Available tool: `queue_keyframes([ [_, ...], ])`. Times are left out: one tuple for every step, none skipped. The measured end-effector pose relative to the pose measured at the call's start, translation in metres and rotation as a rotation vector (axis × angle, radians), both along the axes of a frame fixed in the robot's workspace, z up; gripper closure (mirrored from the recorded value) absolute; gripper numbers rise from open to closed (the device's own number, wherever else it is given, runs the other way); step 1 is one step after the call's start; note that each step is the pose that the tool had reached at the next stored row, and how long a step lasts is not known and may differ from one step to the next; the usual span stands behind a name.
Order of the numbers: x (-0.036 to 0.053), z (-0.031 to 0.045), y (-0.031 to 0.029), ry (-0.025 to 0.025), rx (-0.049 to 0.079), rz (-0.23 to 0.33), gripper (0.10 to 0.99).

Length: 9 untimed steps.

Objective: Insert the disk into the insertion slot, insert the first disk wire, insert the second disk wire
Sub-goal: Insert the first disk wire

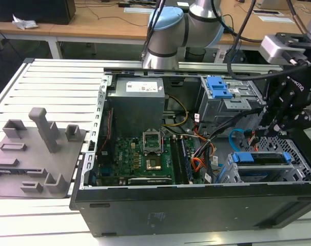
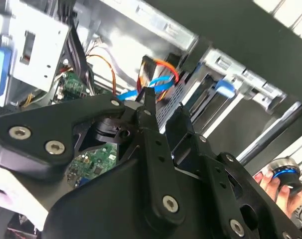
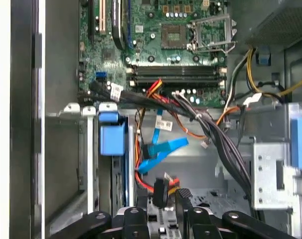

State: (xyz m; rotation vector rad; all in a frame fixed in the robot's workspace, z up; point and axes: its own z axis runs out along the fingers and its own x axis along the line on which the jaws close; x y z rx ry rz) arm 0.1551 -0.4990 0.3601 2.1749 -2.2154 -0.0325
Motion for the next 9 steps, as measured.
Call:
queue_keyframes([
  [-0.0023,-0.0009,0.0,0.0,-0.003,0.0,0.725],
  [-0.0035,-0.0018,0.0,0.0,-0.007,-0.001,0.725],
  [-0.0039,-0.0034,0.0,0.0,-0.011,-0.013,0.725],
  [-0.004,-0.0042,0.0,0.0001,-0.011,-0.028,0.725],
  [-0.004,-0.0049,0.0,0.0002,-0.011,-0.043,0.725],
  [-0.004,-0.0059,0.0,0.0004,-0.011,-0.073,0.725],
  [-0.004,-0.0059,0.0,0.0003,-0.011,-0.079,0.725],
  [-0.004,-0.006,0.0,0.0004,-0.011,-0.079,0.725],
  [-0.004,-0.0069,0.0,0.0005,-0.011,-0.079,0.725],
])
